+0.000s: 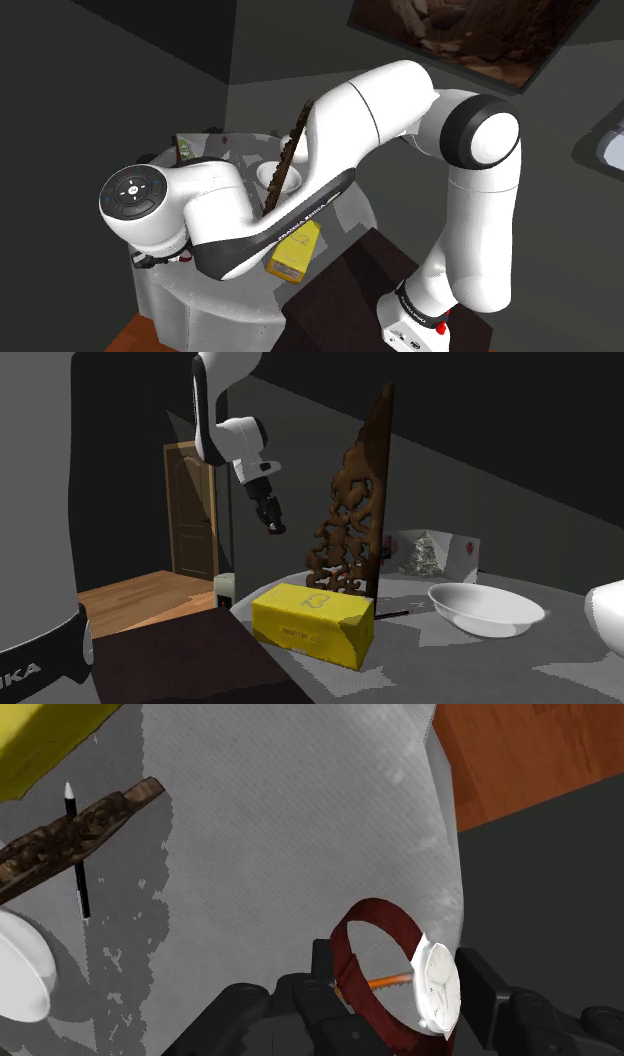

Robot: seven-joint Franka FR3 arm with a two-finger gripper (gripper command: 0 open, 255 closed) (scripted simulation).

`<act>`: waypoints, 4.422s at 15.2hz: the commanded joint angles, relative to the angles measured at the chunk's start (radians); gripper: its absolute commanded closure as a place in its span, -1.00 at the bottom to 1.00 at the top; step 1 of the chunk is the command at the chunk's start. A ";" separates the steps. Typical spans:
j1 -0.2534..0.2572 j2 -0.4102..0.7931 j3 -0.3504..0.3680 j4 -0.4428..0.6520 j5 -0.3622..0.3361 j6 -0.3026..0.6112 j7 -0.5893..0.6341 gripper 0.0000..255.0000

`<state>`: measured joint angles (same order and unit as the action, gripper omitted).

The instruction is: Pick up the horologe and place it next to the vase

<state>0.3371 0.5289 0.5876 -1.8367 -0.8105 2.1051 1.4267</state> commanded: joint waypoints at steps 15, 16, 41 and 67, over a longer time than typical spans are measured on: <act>-0.036 -0.125 0.057 0.044 0.114 -0.120 -0.111 1.00; -0.038 -0.131 0.060 0.048 0.121 -0.128 -0.118 1.00; -0.408 -0.650 -0.115 -0.523 0.377 0.268 -0.655 1.00; -0.673 -0.579 -0.554 -0.517 0.481 0.533 -1.394 1.00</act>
<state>-0.3265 -0.0663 0.0481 -2.3690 -0.3398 2.6309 0.0665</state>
